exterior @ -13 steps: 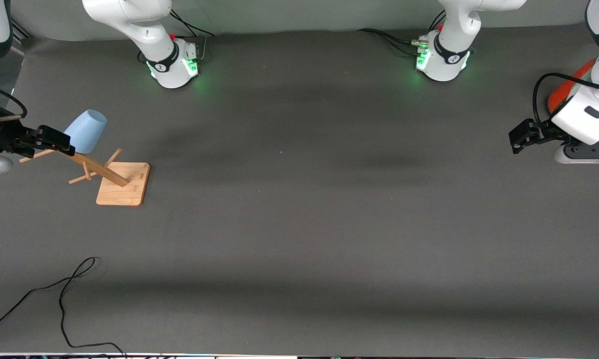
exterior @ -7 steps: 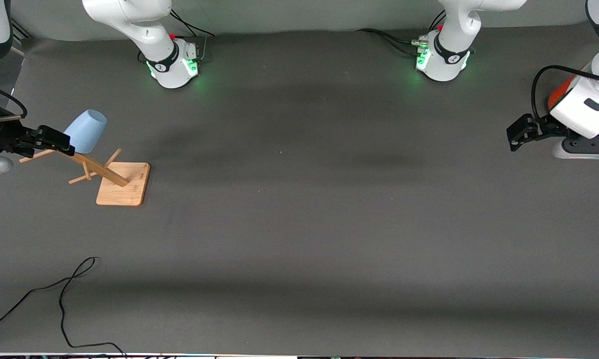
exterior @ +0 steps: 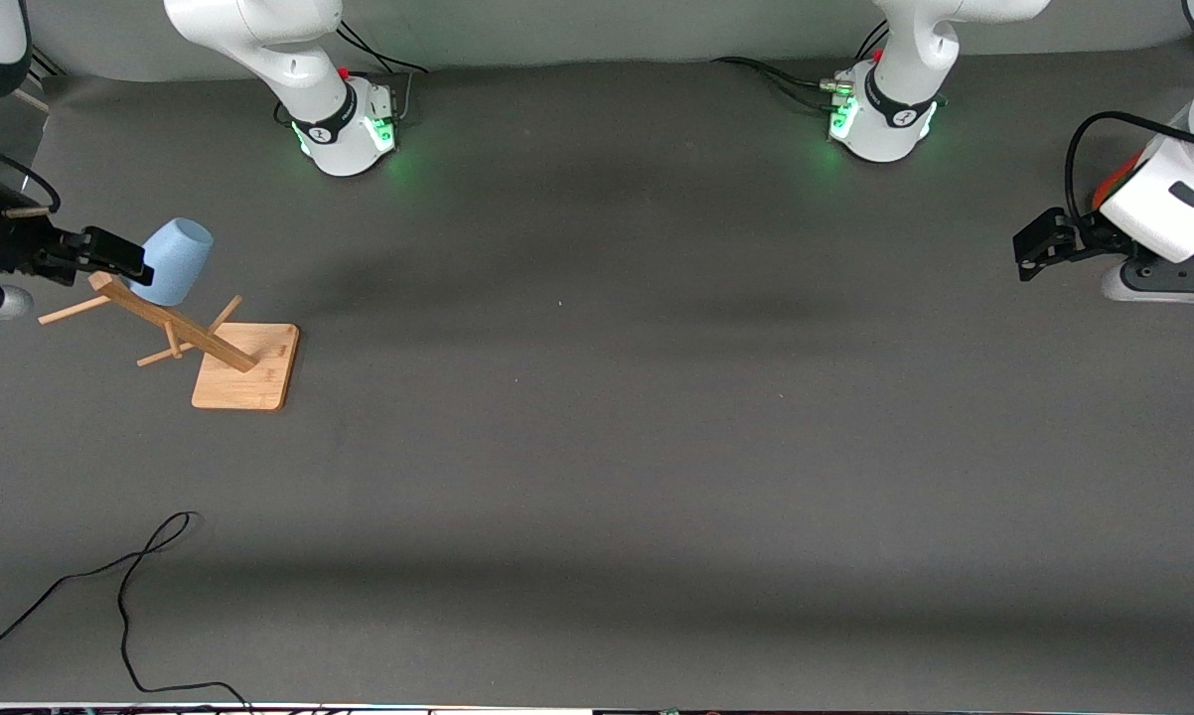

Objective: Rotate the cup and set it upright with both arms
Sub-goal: 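Lift the light blue cup off the wooden mug tree with the right gripper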

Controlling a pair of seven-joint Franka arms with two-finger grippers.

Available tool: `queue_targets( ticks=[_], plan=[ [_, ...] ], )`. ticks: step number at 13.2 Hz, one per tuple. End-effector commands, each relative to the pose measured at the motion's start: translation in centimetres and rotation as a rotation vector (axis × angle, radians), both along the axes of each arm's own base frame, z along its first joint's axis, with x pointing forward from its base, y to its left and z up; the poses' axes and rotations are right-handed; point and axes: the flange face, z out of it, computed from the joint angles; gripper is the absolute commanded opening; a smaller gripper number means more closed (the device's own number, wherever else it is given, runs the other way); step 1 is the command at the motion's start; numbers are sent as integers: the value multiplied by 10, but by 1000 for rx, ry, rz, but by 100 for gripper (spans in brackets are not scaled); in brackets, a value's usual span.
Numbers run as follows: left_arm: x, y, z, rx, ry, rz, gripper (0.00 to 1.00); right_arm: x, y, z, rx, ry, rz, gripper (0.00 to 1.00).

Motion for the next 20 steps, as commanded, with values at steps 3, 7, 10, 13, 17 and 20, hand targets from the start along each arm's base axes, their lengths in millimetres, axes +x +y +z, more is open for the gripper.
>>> queue_targets(
  ticks=[3,7,10,13,17,20],
  plan=[
    [-14,6,26,-12,58,-55,100,-61,-33,-1,-50,4,-401,100],
    [-11,52,35,-10,47,26,100,-70,-63,-11,-43,25,-562,100],
    [9,64,6,0,111,11,100,-67,-60,-23,-47,16,-592,100],
    [15,68,-8,12,137,47,100,-64,-59,-48,-44,0,-589,100],
    [13,75,9,-33,80,37,100,-65,-55,-99,-33,-22,-586,100],
    [10,75,26,-52,26,36,100,-64,-57,-130,-29,-28,-595,100]
  ],
)
